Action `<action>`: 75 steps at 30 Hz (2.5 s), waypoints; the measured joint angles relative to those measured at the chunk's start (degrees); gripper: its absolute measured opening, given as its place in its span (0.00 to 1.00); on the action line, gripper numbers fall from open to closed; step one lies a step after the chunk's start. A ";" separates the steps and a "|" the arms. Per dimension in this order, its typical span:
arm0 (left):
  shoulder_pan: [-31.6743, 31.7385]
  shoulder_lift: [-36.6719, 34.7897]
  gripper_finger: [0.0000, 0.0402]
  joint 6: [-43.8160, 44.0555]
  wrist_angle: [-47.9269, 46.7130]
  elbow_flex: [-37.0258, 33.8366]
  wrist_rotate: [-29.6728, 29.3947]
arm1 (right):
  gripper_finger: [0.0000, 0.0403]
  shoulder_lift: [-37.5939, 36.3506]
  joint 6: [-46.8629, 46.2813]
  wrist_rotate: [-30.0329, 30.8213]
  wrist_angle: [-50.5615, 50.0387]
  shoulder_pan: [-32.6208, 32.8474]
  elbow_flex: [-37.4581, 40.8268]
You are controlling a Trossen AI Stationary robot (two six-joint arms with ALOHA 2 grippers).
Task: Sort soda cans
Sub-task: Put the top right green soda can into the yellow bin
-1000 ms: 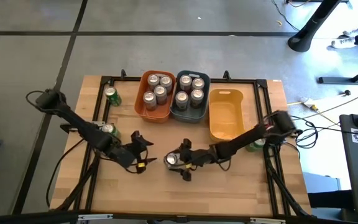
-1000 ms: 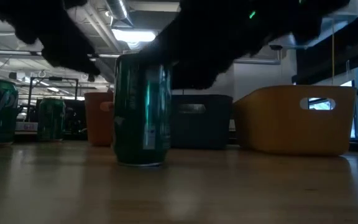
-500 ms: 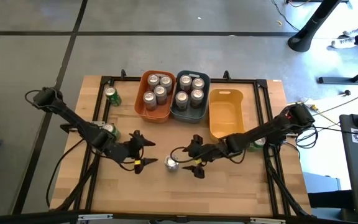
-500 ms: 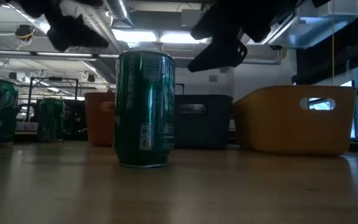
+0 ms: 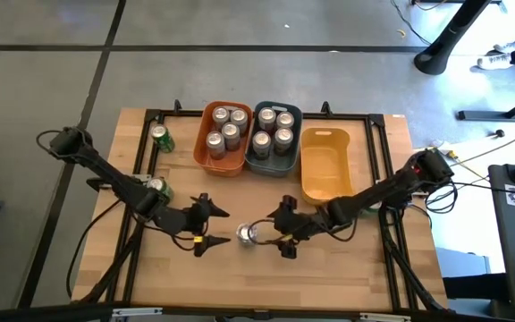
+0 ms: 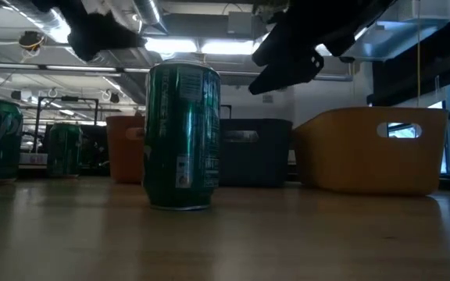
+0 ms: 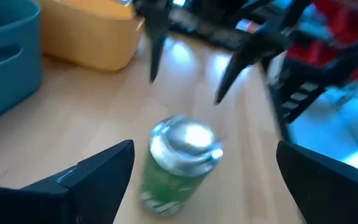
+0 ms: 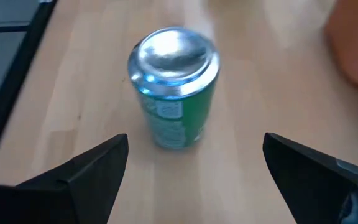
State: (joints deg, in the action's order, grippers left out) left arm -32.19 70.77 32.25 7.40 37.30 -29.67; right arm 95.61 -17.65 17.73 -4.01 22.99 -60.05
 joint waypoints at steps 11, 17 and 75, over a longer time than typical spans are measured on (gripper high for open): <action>0.12 10.58 0.94 -7.75 7.53 0.00 -1.26 | 0.92 0.00 -2.41 5.75 3.02 1.83 3.47; 1.15 16.12 0.94 -6.77 8.92 -0.02 -1.57 | 0.92 0.02 -4.14 5.32 10.58 1.81 7.97; 20.23 9.04 0.77 42.14 33.22 -0.09 36.70 | 0.92 -3.52 82.52 23.55 21.51 9.69 -3.83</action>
State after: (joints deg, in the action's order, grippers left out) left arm -11.96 79.81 74.39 40.63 37.21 7.03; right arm 92.10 64.87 41.28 17.50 32.68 -63.88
